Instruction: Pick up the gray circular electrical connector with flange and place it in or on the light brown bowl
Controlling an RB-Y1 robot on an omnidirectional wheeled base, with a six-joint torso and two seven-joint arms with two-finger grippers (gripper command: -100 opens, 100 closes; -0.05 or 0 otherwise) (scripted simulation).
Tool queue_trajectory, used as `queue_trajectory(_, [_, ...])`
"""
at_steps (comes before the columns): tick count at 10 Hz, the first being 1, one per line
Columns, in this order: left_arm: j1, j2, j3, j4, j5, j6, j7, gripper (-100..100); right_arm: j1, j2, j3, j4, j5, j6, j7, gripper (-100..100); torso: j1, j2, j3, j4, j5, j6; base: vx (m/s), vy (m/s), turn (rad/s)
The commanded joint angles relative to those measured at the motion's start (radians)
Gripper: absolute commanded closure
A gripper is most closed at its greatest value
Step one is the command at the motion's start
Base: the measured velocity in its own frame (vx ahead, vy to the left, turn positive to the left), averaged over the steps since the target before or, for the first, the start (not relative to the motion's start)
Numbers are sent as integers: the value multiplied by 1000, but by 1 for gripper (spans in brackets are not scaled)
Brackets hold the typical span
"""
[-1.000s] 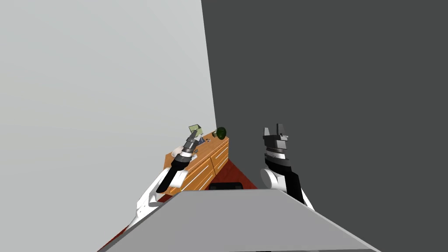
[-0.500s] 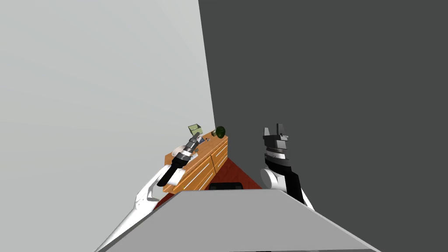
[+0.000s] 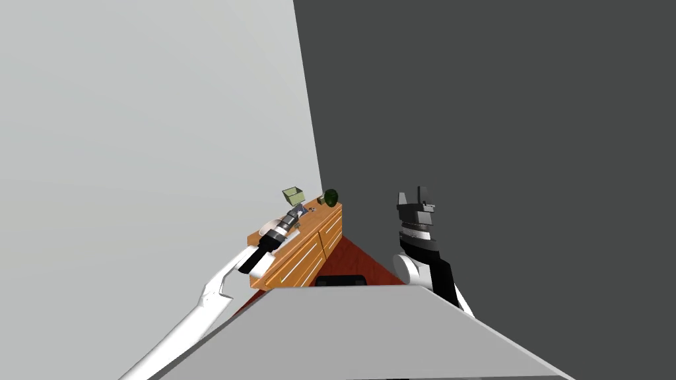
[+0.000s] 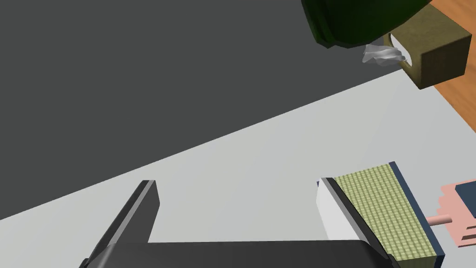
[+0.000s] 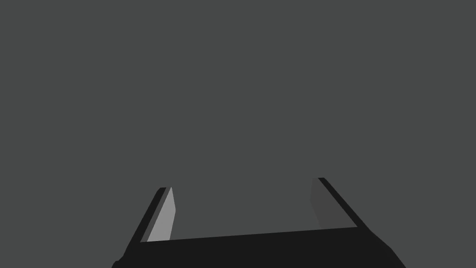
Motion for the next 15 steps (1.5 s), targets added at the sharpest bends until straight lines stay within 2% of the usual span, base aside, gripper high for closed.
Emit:
queue_trajectory(1, [-19, 49, -12, 50, -1, 42, 15, -100, 0, 0, 0, 0, 0, 0, 0, 0, 0, 0, 0, 0, 0, 0, -84, 75, -209])
queue_trajectory(7, [-40, 188, -82, 221, -5, 184, 28, -100, 0, 0, 0, 0, 0, 0, 0, 0, -1, -5, -3, -1, 0, 0, -39, 66, -193])
queue_trajectory(8, [-40, 188, -82, 221, -5, 184, 28, -100, 0, 0, 0, 0, 0, 0, 0, 0, -1, -6, -3, -1, 0, 0, -1, 38, -51])
queue_trajectory(12, [-40, 245, -140, 327, -4, 274, 19, -100, 0, 0, 0, 0, 0, 0, 0, 0, -1, -7, -4, -1, 0, 0, 2, 43, -181])
queue_trajectory(13, [-40, 245, -140, 327, -4, 274, 19, -100, 0, 0, 0, 0, 0, 0, 0, 0, -1, -7, -4, -1, 0, 0, 7, 41, -54])
queue_trajectory(15, [-39, 265, -169, 375, -4, 315, 12, -100, 0, 0, 0, 0, 0, 0, 0, 0, -3, -8, -4, -2, 0, -1, 15, 29, -139])
